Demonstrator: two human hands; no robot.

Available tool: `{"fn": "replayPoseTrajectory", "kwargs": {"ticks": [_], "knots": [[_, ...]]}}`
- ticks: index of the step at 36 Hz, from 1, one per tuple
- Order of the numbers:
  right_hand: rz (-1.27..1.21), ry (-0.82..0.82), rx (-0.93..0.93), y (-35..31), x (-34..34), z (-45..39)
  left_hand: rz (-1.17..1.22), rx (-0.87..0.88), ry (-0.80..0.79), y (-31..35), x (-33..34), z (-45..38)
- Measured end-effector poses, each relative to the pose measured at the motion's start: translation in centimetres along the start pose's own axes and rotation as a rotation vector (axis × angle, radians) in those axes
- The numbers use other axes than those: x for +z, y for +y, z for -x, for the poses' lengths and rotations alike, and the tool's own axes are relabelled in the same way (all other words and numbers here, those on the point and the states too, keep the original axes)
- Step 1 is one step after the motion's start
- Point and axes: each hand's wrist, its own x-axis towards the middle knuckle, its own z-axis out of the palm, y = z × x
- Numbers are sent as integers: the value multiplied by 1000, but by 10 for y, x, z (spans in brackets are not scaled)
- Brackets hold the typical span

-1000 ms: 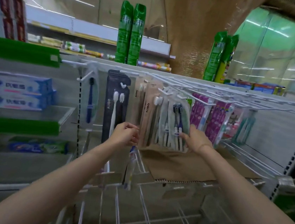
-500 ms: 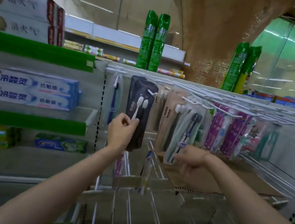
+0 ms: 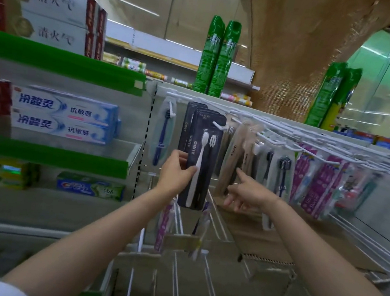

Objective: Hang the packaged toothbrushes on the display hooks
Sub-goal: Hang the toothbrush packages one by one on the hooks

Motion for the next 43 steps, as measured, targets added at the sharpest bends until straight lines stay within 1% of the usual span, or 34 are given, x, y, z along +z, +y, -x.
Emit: {"fn": "replayPoseTrajectory", "kwargs": {"ticks": [6,9,13,15,20,22,25,33,38,43], "knots": [[12,45,34,-6,5,-3,-10,-14,74,-7,-6,-3],[47,85,50,-7,10,-7,-6,14,86,-8,-9,-2],[122,170,-15,-11,17,-14,29,51,110,-8,-12,-2],[127,153,-25,-17,21,-16,41,61,121,-7,-13,-3],[136,26,75,-31,32,-24,24,53,91,-3,-10,-5],[138,16,126,-31,35,-29,23,52,92,-2,-11,-6],[89,55,154,-26,32,-29,24,41,81,-2,-14,-7],[73,101,110,-5,8,-19,50,33,74,-7,-16,-10],[56,71,43,-1,6,-14,57,10,33,-8,-15,-9],[69,28,-26,-3,11,-7,28,16,34,-9,-15,-7]]}}
